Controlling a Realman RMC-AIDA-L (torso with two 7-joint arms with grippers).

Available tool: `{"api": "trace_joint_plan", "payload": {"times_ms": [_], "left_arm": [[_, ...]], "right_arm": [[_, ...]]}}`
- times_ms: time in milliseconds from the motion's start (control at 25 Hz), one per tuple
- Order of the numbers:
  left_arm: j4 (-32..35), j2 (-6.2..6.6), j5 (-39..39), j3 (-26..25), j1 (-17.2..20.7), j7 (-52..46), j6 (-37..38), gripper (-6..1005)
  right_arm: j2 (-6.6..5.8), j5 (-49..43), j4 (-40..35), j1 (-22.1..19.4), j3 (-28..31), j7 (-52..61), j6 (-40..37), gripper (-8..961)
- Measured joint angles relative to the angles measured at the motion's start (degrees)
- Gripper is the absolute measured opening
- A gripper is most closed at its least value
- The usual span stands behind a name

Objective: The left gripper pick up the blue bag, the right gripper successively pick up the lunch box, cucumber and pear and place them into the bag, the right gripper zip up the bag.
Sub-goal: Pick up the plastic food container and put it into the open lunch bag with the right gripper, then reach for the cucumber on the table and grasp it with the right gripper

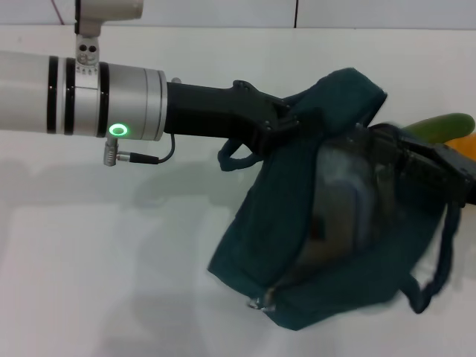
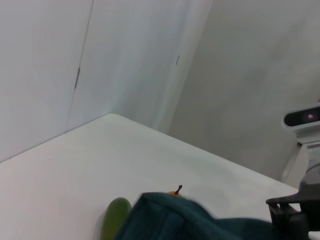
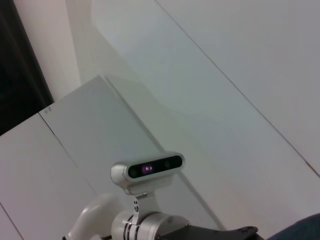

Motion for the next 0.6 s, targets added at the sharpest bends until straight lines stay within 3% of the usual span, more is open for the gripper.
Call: {"api": "trace_joint_plan", "payload": {"times_ms": [120, 440, 600], "left_arm": [[0.00, 0.00, 0.00, 0.00, 0.00, 0.07, 0.00, 41], [-0.05, -0.01, 0.00, -0.01, 0.02, 0.11, -0.01, 42], [-0.09, -0.01, 0.00, -0.01, 0.40, 0.11, 0.00, 43]], "right_arm": [[0.00, 0.04, 0.21, -0.37, 0.09, -1.53, 0.28, 133], [-0.98, 1.26, -6.85, -6.75, 5.89, -2.20, 1.07, 499], [-1.26, 1.02, -14.37, -10.52, 8.64, 1.06, 6.75, 504]]}}
